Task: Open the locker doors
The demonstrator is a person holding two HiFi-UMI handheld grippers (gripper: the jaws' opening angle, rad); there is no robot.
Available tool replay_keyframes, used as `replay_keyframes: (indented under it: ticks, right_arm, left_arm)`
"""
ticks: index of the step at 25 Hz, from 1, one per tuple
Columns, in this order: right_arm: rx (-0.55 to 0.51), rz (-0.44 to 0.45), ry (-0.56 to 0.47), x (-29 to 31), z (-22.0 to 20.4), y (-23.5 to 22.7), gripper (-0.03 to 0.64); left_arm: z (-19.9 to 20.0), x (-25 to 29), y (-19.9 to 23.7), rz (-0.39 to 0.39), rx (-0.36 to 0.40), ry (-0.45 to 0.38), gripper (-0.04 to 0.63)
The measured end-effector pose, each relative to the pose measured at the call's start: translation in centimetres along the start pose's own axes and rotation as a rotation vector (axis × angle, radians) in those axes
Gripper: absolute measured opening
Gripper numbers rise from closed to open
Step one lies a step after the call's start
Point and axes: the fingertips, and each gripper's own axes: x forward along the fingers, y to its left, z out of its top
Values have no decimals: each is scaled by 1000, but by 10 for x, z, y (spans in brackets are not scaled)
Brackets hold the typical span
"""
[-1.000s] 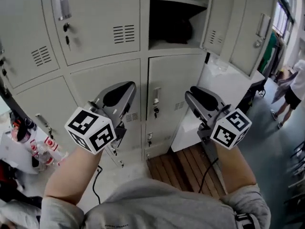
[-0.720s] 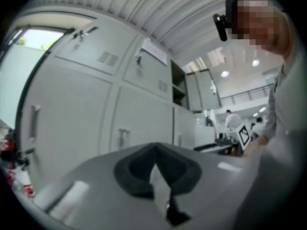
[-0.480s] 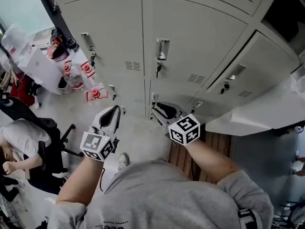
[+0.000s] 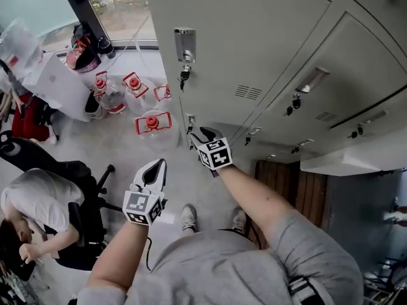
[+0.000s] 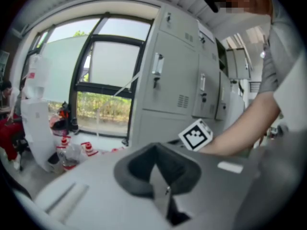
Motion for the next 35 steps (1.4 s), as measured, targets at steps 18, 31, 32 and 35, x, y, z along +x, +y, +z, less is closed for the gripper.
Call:
replay_keyframes:
  ticks: [18,31,32,35]
  right_arm:
    - [91,-264,58,118,-5,-17,183]
    - [-100,0,125,-75,-147,54,184]
    - [-87,-16,126,-94,-158,46,189]
    - [-28,-85,139,-138,-186,10,190]
  left_arm:
    - [-62,-42,91,-27,-106,60,5]
    - [-79,-10,-14,-142,-103,100,5]
    - [-79,-6,-27,-158,-99,101,5]
    - [-75,5,-65,-198,-84,102,5]
